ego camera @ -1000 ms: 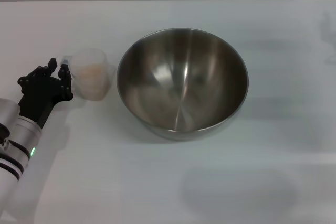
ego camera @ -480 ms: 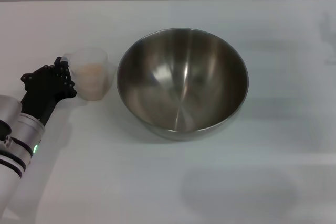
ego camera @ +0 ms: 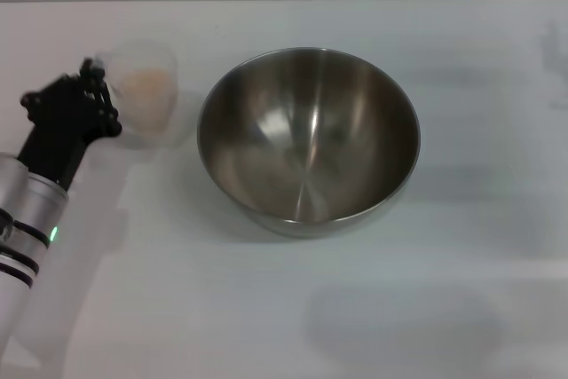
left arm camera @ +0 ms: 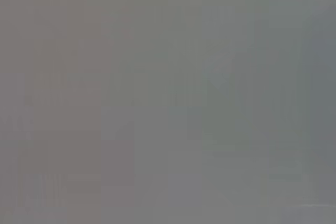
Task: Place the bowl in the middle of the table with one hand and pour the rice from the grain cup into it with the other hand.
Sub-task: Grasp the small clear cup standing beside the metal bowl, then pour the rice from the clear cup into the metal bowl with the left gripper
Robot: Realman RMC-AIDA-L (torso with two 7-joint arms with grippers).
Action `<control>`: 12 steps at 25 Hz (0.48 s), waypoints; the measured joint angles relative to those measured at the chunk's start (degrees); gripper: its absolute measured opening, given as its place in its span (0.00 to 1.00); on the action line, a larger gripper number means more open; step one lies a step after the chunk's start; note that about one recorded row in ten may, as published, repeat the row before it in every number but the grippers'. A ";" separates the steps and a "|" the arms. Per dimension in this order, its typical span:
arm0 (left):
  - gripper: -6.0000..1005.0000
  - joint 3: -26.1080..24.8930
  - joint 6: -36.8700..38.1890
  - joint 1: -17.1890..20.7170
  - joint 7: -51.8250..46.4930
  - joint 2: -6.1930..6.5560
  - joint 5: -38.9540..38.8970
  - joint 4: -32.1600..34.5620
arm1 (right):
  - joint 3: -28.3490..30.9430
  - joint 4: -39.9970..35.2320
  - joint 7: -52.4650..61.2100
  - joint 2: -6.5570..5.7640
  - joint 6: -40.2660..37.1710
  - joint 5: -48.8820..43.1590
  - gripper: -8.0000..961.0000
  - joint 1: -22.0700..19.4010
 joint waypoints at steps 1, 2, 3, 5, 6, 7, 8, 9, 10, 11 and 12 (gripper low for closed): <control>0.03 0.04 1.33 -0.08 1.79 0.00 0.01 -0.05 | 0.06 0.00 -0.09 0.00 0.00 0.00 0.59 0.04; 0.03 0.41 4.14 -0.42 7.34 0.01 0.17 -0.62 | 0.16 0.00 -0.27 0.00 -0.06 0.00 0.59 0.12; 0.03 0.41 4.14 -0.42 7.34 0.01 0.17 -0.62 | 0.16 0.00 -0.27 0.00 -0.06 0.00 0.59 0.12; 0.03 0.96 6.33 -0.85 14.40 0.00 0.45 -1.69 | 0.24 0.02 -0.31 -0.01 -0.16 0.00 0.59 0.23; 0.03 1.19 7.13 -1.11 18.14 0.00 0.70 -2.13 | 0.26 0.05 -0.32 -0.02 -0.17 0.00 0.59 0.30; 0.03 1.60 8.25 -1.71 24.55 0.00 1.62 -2.70 | 0.28 0.08 -0.34 -0.09 -0.20 0.00 0.59 0.43; 0.03 1.60 8.25 -1.71 24.55 0.00 1.62 -2.70 | 0.28 0.08 -0.34 -0.09 -0.20 0.00 0.59 0.43; 0.03 1.82 8.74 -2.04 27.88 0.00 2.27 -2.90 | 0.28 0.08 -0.34 -0.12 -0.21 0.00 0.59 0.51; 0.03 2.19 9.27 -2.42 32.35 0.00 3.31 -3.06 | 0.28 0.08 -0.35 -0.14 -0.22 0.00 0.59 0.55; 0.03 2.35 9.50 -2.65 35.05 0.00 4.02 -3.13 | 0.29 0.09 -0.35 -0.16 -0.22 0.00 0.59 0.59; 0.03 2.73 9.75 -3.11 41.09 0.00 5.68 -3.47 | 0.31 0.09 -0.36 -0.21 -0.25 0.00 0.59 0.67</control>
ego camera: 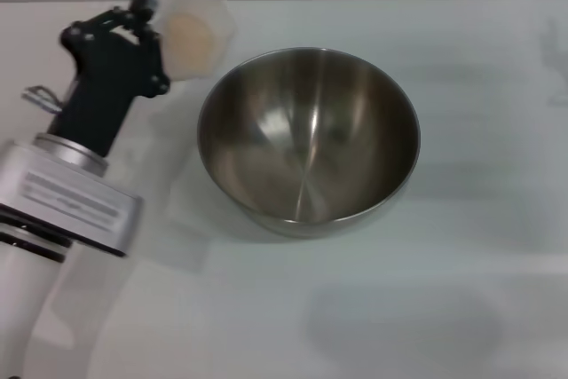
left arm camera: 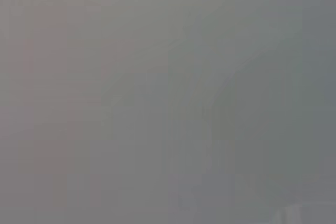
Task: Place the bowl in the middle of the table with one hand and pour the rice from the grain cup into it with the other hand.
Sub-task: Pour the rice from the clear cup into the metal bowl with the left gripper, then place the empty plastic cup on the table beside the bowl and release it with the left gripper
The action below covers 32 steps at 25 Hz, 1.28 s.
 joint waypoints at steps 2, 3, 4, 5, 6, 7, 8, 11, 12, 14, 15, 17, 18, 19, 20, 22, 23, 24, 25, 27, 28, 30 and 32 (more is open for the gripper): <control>0.03 0.15 0.00 -0.15 3.01 0.00 0.72 -0.26 | 0.00 0.00 0.00 -0.02 0.00 0.00 0.59 0.03; 0.03 0.48 -0.13 -0.43 9.91 0.00 1.87 -0.90 | 0.01 0.00 -0.01 -0.06 -0.02 0.00 0.59 0.05; 0.03 0.48 -0.13 -0.43 9.91 0.00 1.87 -0.90 | 0.01 0.00 -0.01 -0.06 -0.02 0.00 0.59 0.05; 0.03 0.67 -0.22 -0.57 13.31 0.00 2.31 -1.16 | 0.01 0.00 -0.02 -0.06 -0.03 0.00 0.59 0.05; 0.03 1.00 -0.31 -0.73 17.37 0.00 2.67 -1.46 | 0.01 0.00 -0.02 -0.06 -0.03 0.00 0.59 0.05; 0.03 1.24 -0.35 -0.88 19.92 0.00 2.75 -1.62 | 0.01 0.00 -0.03 -0.05 -0.04 0.00 0.59 0.07; 0.03 1.64 -0.43 -1.06 23.12 0.00 2.85 -1.82 | 0.01 -0.01 -0.03 -0.06 -0.05 0.00 0.59 0.10; 0.03 3.16 -0.55 -1.62 32.03 0.00 2.89 -1.94 | 0.01 -0.04 -0.04 -0.07 -0.06 0.00 0.59 0.15; 0.03 3.69 -0.59 -1.74 35.09 0.00 2.89 -1.95 | 0.01 -0.08 -0.05 -0.13 -0.11 0.00 0.59 0.17; 0.03 4.68 -0.69 -1.94 40.86 0.00 2.88 -1.95 | 0.01 -0.08 -0.05 -0.15 -0.13 0.00 0.59 0.19; 0.03 5.79 -0.74 -2.05 47.90 0.00 2.90 -1.95 | 0.00 -0.06 -0.06 -0.16 -0.14 0.00 0.59 0.26; 0.03 6.80 -0.83 -2.08 54.44 0.00 2.93 -1.95 | 0.01 -0.04 -0.07 -0.16 -0.15 0.00 0.59 0.39; 0.03 6.80 -0.83 -2.08 54.44 0.00 2.93 -1.95 | 0.01 -0.04 -0.07 -0.16 -0.15 0.00 0.59 0.39; 0.03 7.28 -0.91 -2.08 58.25 0.00 2.95 -1.95 | 0.00 -0.04 -0.07 -0.16 -0.15 0.00 0.59 0.48; 0.03 7.91 -0.97 -2.09 64.13 0.00 2.95 -1.96 | 0.00 -0.02 -0.07 -0.16 -0.15 0.00 0.59 0.66; 0.03 8.34 -0.89 -2.10 66.72 0.00 2.96 -2.00 | -0.01 -0.01 -0.07 -0.16 -0.15 0.00 0.59 0.75; 0.03 8.53 -0.72 -2.10 68.47 0.00 3.11 -2.15 | -0.04 -0.01 -0.07 -0.16 -0.15 0.00 0.59 0.83; 0.03 8.64 -0.50 -2.08 69.79 0.00 3.30 -2.29 | -0.05 0.00 -0.07 -0.17 -0.15 0.00 0.59 0.88; 0.03 8.65 -0.28 -2.04 70.80 0.00 3.60 -2.40 | -0.07 0.00 -0.07 -0.19 -0.15 0.00 0.59 1.05; 0.03 8.62 0.26 -1.95 72.91 0.00 4.56 -2.58 | -0.08 0.00 -0.07 -0.24 -0.15 0.00 0.59 1.23; 0.03 8.61 0.42 -1.92 73.34 0.00 4.89 -2.58 | -0.08 0.00 -0.07 -0.24 -0.15 0.00 0.59 1.23; 0.03 8.57 0.71 -1.90 74.12 0.00 5.53 -2.53 | -0.04 0.00 -0.07 -0.33 -0.15 0.00 0.59 1.45; 0.03 8.22 1.03 -1.92 75.19 0.00 6.36 -2.50 | -0.01 0.00 -0.07 -0.38 -0.15 0.00 0.59 1.53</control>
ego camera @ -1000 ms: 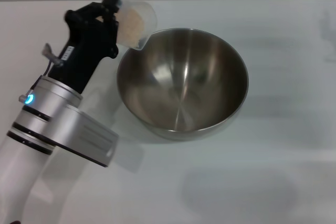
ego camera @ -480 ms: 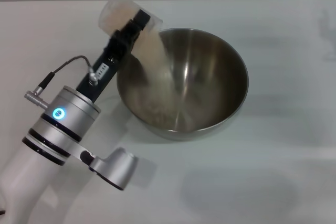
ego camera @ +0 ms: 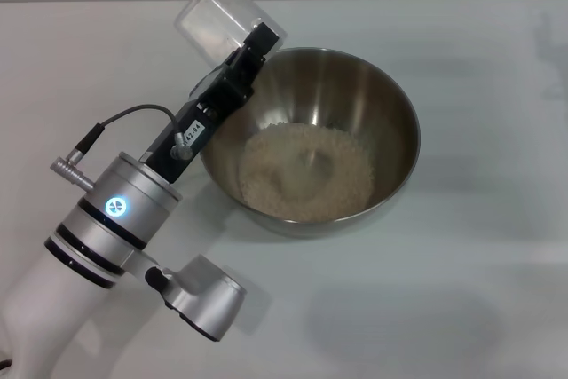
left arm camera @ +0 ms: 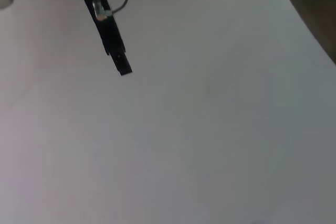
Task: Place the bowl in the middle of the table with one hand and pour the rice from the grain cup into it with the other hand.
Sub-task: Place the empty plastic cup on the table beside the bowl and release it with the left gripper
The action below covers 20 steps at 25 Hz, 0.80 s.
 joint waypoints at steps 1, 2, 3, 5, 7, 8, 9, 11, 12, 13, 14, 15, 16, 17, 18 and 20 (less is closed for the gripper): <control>0.03 -0.27 0.03 -0.03 0.28 0.01 0.12 -0.03 | 0.00 0.00 0.00 0.00 0.00 0.00 0.59 0.00; 0.03 -0.58 0.03 -0.04 0.39 0.01 0.16 -0.03 | 0.01 0.00 0.00 -0.05 0.01 0.00 0.59 0.05; 0.03 -1.52 -0.13 -0.18 0.51 0.06 0.13 0.15 | 0.01 0.00 0.00 -0.09 0.03 0.00 0.59 0.14; 0.03 -1.56 -0.38 -0.23 0.43 0.06 0.18 0.25 | 0.01 0.00 0.00 -0.11 0.05 0.00 0.59 0.19; 0.03 -0.19 -1.42 -0.29 0.29 0.03 0.18 0.08 | 0.01 -0.03 0.00 -0.15 0.07 0.00 0.59 0.24; 0.03 1.29 -2.42 -0.27 0.27 0.00 0.25 -0.44 | 0.01 -0.08 0.00 -0.19 0.08 0.00 0.59 0.26; 0.03 1.29 -2.42 -0.27 0.27 0.00 0.25 -0.44 | 0.01 -0.08 0.00 -0.19 0.08 0.00 0.59 0.26; 0.04 0.70 -3.01 -0.24 0.27 0.02 -0.04 -0.56 | 0.01 -0.08 0.00 -0.22 0.08 0.00 0.59 0.34; 0.04 -0.08 -3.30 -0.25 0.17 0.06 -0.20 -0.47 | 0.01 -0.04 0.00 -0.25 0.08 0.00 0.59 0.45; 0.04 -0.65 -3.66 -0.25 -0.11 0.08 -0.29 -0.27 | 0.01 0.11 -0.01 -0.36 0.25 0.00 0.59 0.71; 0.04 -0.55 -4.27 -0.14 -0.35 0.10 -0.18 -0.20 | 0.01 0.11 -0.01 -0.36 0.25 0.00 0.59 0.71; 0.04 -0.22 -4.99 -0.01 -0.60 0.05 0.02 -0.20 | 0.01 0.15 -0.01 -0.43 0.45 0.00 0.59 0.87; 0.04 0.04 -5.60 0.14 -0.77 0.02 0.07 -0.21 | 0.01 0.15 -0.01 -0.43 0.45 0.00 0.59 0.87; 0.04 -0.25 -6.11 0.17 -0.90 0.00 0.06 -0.24 | 0.01 0.18 -0.02 -0.45 0.56 0.00 0.59 0.97; 0.04 -0.88 -6.38 0.10 -0.99 0.02 -0.24 -0.23 | 0.01 0.21 -0.03 -0.49 0.62 0.00 0.59 1.16; 0.04 -1.77 -6.54 -0.03 -1.12 0.06 -0.53 -0.12 | 0.01 0.22 -0.04 -0.51 0.67 0.00 0.59 1.29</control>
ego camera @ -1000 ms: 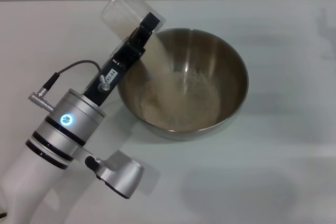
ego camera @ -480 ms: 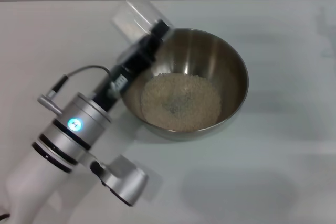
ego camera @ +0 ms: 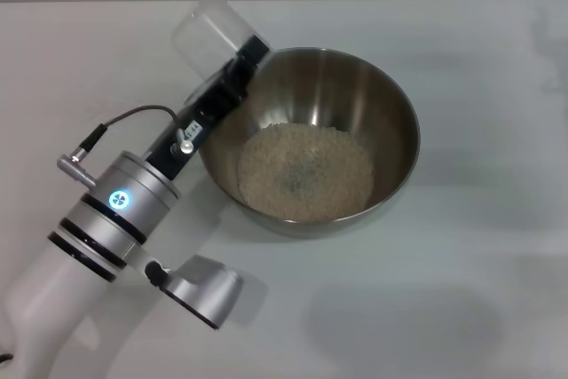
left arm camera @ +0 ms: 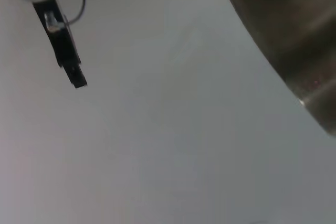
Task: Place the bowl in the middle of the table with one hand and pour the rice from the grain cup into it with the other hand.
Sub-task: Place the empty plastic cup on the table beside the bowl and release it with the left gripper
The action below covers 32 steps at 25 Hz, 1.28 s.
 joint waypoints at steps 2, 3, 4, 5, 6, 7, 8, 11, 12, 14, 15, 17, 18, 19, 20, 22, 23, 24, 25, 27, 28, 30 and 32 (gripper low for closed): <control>0.05 -0.14 -0.19 0.09 -0.04 0.01 0.29 -0.09 | 0.00 0.01 -0.01 -0.04 0.28 0.00 0.59 0.30; 0.05 -0.55 -0.31 0.11 -0.28 0.02 0.28 -0.27 | 0.00 0.03 -0.02 -0.05 0.56 0.00 0.59 0.52; 0.05 -0.55 -0.31 0.11 -0.28 0.02 0.28 -0.27 | 0.00 0.03 -0.02 -0.05 0.56 0.00 0.59 0.52; 0.05 -0.66 -0.46 0.11 -0.44 0.02 0.29 -0.25 | 0.00 0.03 -0.03 -0.05 0.63 0.00 0.59 0.61; 0.05 -0.69 -0.58 0.12 -0.52 0.03 0.31 -0.18 | 0.00 0.04 -0.03 -0.05 0.68 0.00 0.59 0.71; 0.05 -0.69 -0.81 0.18 -0.56 0.03 0.39 -0.07 | 0.00 0.04 -0.04 -0.05 0.71 0.00 0.59 0.79; 0.05 -0.72 -0.87 0.26 -0.59 0.02 0.30 -0.17 | 0.00 0.06 -0.05 -0.05 0.75 0.00 0.59 0.84; 0.05 -0.73 -0.89 0.36 -0.64 -0.01 0.28 -0.46 | 0.00 0.13 -0.05 -0.05 0.92 0.00 0.59 0.90; 0.05 -0.65 -0.89 0.45 -0.66 -0.02 0.31 -0.59 | 0.00 0.13 -0.06 -0.04 0.94 0.00 0.59 0.92; 0.06 -0.63 -0.91 0.71 -0.69 -0.03 0.29 -0.72 | 0.00 0.13 -0.06 -0.04 1.11 0.00 0.59 0.96; 0.06 -0.63 -0.91 0.86 -0.71 -0.03 0.27 -0.78 | 0.00 0.14 -0.06 -0.04 1.24 0.00 0.59 0.97; 0.06 -0.63 -0.88 1.26 -0.83 -0.04 0.21 -1.19 | 0.00 0.16 -0.05 -0.04 1.47 0.00 0.59 0.97; 0.06 -0.64 -0.49 1.74 -1.93 -0.05 0.17 -1.70 | 0.00 0.22 -0.05 -0.04 1.52 0.00 0.59 0.98; 0.06 -0.64 -0.49 1.74 -1.93 -0.05 0.17 -1.70 | 0.00 0.22 -0.05 -0.04 1.52 0.00 0.59 0.98; 0.06 -0.73 -0.10 2.02 -3.47 -0.05 0.15 -2.18 | 0.00 0.27 -0.05 -0.02 1.54 0.00 0.59 0.98; 0.06 -1.63 0.99 3.04 -9.60 -0.07 -0.02 -4.02 | 0.00 0.36 -0.02 0.02 1.55 0.00 0.59 0.87; 0.06 -3.52 1.97 4.22 -17.70 -0.06 -0.40 -6.01 | 0.00 0.39 0.03 0.08 1.55 0.02 0.59 0.73; 0.07 -3.52 1.97 4.22 -17.70 -0.06 -0.40 -6.01 | 0.00 0.39 0.03 0.08 1.55 0.02 0.59 0.73; 0.07 -4.47 2.37 4.76 -22.01 -0.06 -0.82 -6.79 | 0.00 0.39 0.04 0.10 1.55 0.03 0.59 0.65; 0.07 -6.02 3.00 5.51 -31.33 -0.07 -2.78 -8.01 | 0.00 0.44 0.16 0.15 1.55 0.03 0.59 0.48; 0.07 -6.79 3.54 5.76 -41.48 -0.06 -7.04 -8.63 | 0.00 0.59 0.37 0.24 1.55 0.10 0.59 0.25; 0.07 -6.97 3.76 5.78 -47.16 -0.06 -9.67 -8.72 | 0.00 0.64 0.42 0.31 1.54 0.15 0.59 0.07; 0.07 -7.04 3.85 5.75 -55.34 -0.06 -13.65 -8.69 | 0.00 0.63 0.46 0.44 1.39 0.15 0.59 -0.20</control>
